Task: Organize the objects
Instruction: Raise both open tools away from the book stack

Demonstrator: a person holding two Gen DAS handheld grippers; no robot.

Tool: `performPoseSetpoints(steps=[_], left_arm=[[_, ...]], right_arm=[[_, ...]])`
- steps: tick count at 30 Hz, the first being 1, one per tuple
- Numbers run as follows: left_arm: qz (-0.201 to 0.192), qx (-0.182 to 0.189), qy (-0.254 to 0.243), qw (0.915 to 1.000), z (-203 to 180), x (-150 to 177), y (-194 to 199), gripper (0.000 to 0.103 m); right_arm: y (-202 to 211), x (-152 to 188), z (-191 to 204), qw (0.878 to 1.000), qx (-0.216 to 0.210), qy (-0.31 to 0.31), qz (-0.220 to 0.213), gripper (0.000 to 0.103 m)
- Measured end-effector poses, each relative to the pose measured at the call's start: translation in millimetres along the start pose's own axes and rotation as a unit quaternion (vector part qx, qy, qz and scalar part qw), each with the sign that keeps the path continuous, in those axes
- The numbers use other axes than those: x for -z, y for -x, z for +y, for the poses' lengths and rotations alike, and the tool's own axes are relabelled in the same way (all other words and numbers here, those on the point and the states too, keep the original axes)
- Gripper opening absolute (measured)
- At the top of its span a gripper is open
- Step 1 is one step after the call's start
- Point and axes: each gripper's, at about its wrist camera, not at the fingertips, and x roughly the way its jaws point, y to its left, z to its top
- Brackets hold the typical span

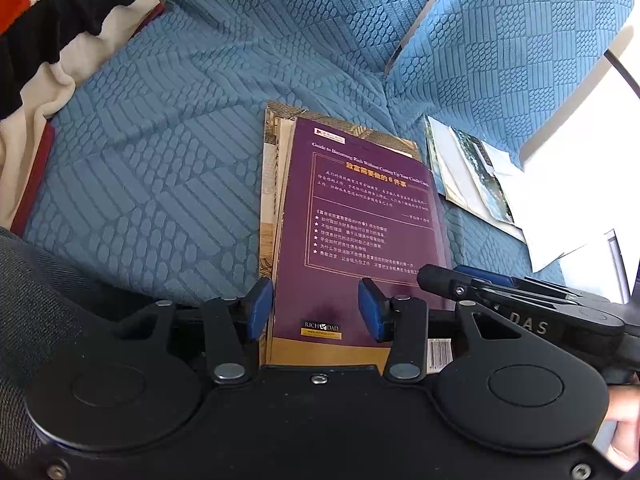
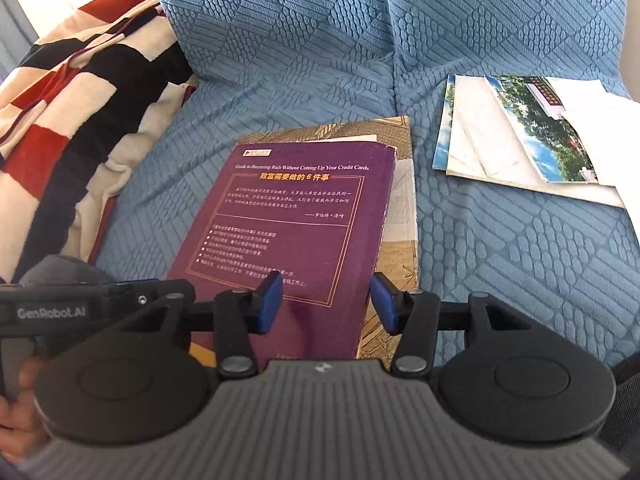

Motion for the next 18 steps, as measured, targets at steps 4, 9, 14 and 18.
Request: performPoseSetpoints(steps=[4, 9, 14, 18], left_arm=[[0.003, -0.001, -0.007, 1.0000, -2.2, 1.3, -0.1, 0.043], [-0.015, -0.002, 0.000, 0.9999, 0.1, -3.0, 8.0, 0.043], [-0.045, -0.013, 0.005, 0.9989, -4.1, -16.0, 31.2, 0.043], [-0.076, -0.013, -0.014, 0.9970, -17.7, -28.7, 59.2, 0.044]], right_arm=[[-1.8, -1.8, 1.1, 1.000, 0.006, 0.006, -0.001, 0.052], [3.5, -8.1, 1.6, 1.000, 0.022, 0.012, -0.007, 0.050], [30.8, -23.6, 0.9, 0.999, 0.023, 0.010, -0.044, 0.050], [63.3, -36.3, 3.5, 0.996, 0.014, 0.010, -0.086, 0.050]])
